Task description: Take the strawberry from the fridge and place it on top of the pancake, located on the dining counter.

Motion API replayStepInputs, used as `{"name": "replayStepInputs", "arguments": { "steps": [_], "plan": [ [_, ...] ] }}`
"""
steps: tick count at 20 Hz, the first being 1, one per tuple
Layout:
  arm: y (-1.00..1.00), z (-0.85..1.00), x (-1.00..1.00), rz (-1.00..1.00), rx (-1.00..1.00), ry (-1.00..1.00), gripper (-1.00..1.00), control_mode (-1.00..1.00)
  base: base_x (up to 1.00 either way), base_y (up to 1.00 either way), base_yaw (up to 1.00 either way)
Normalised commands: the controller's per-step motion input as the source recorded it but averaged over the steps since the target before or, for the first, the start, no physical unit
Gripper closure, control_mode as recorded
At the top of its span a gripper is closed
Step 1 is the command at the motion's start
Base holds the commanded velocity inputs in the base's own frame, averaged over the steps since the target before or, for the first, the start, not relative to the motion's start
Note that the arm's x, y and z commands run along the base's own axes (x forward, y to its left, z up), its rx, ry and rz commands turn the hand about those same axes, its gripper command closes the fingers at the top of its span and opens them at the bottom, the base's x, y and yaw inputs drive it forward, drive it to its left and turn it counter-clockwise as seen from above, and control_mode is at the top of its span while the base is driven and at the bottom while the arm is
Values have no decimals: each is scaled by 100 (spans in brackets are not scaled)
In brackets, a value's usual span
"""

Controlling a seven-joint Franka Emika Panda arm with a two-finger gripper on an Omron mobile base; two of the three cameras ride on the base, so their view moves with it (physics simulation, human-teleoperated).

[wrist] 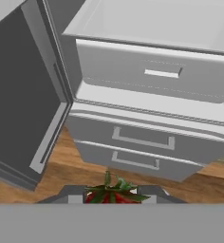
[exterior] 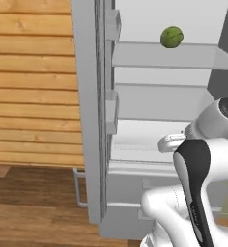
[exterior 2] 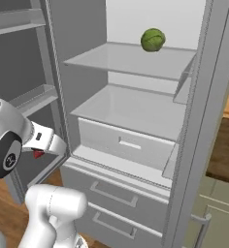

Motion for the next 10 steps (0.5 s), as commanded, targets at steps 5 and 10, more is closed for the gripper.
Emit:
{"name": "replayStepInputs", "arguments": {
  "steps": [5,10],
  "plan": [
    [0,0,0,0,0,0,100,100,-100,0,73],
    [0,0,0,0,0,0,100,100,-92,-20,80]
  ]
}}
